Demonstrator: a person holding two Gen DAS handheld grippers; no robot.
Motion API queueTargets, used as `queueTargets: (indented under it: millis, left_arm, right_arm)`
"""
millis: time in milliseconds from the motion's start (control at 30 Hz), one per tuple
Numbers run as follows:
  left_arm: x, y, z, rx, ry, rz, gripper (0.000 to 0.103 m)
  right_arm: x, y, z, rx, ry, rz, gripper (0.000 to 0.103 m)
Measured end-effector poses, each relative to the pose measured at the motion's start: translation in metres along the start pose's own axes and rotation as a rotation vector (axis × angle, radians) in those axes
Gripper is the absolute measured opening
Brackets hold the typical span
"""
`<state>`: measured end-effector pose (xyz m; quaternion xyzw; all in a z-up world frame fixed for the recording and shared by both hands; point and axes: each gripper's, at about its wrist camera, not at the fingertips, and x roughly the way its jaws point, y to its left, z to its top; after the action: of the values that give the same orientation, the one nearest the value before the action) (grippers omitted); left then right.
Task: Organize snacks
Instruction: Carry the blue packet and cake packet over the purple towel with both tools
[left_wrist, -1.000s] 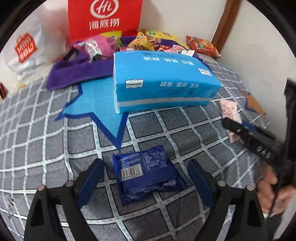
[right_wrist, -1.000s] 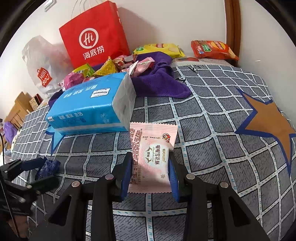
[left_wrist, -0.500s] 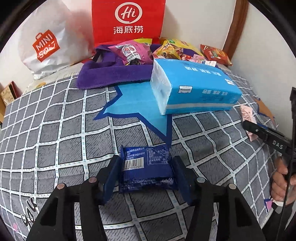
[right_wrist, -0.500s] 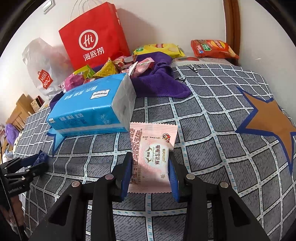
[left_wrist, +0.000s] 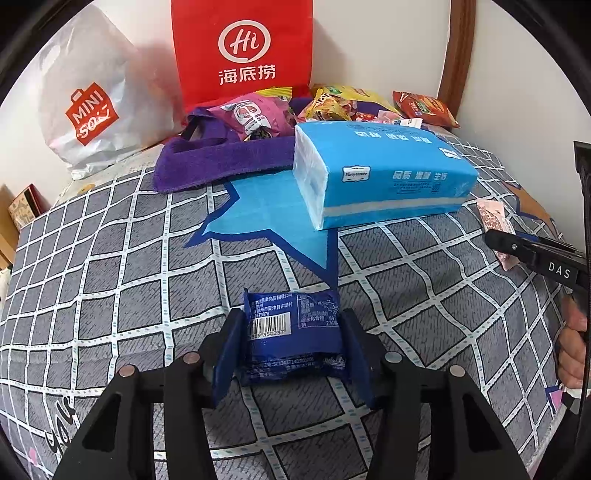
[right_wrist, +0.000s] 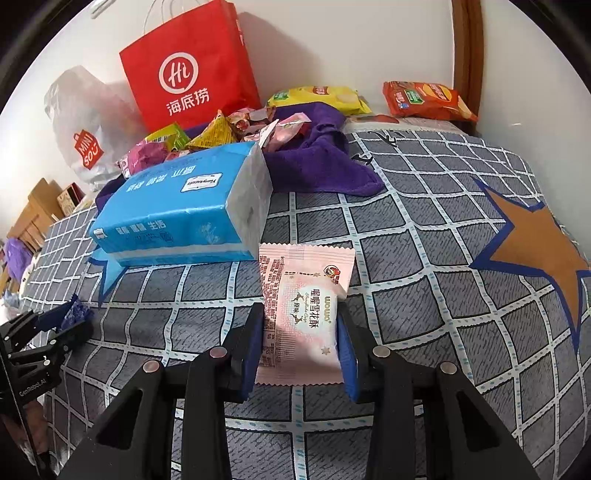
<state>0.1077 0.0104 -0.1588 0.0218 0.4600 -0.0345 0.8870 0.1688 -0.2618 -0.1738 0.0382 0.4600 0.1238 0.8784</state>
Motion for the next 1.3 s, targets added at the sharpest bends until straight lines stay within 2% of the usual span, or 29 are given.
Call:
queueTargets:
  millis: [133, 233, 333, 500, 967, 1300]
  left_arm:
    - [-0.003, 0.002, -0.001, -0.013, 0.005, -0.016, 0.047]
    - [-0.008, 0.006, -0.001, -0.028, 0.017, -0.041, 0.046]
    - [-0.015, 0.009, 0.001, -0.045, 0.023, -0.074, 0.046]
    - [-0.032, 0.011, 0.012, -0.051, 0.025, -0.114, 0.046]
    - [-0.077, 0.022, 0.084, -0.062, -0.005, -0.248, 0.046]
    - [-0.087, 0.032, 0.139, -0.075, -0.065, -0.244, 0.046]
  right_arm:
    - [-0.003, -0.008, 0.0, 0.031, -0.005, 0.045, 0.036]
    - [-0.009, -0.01, -0.001, 0.046, -0.002, 0.025, 0.035]
    - [-0.02, -0.007, 0.001, 0.067, -0.004, 0.052, 0.035]
    - [-0.042, 0.019, 0.01, -0.002, -0.024, 0.046, 0.035]
    - [-0.084, 0.069, 0.077, -0.083, -0.124, 0.045, 0.035]
    - [-0.083, 0.083, 0.131, -0.069, -0.163, 0.058, 0.035]
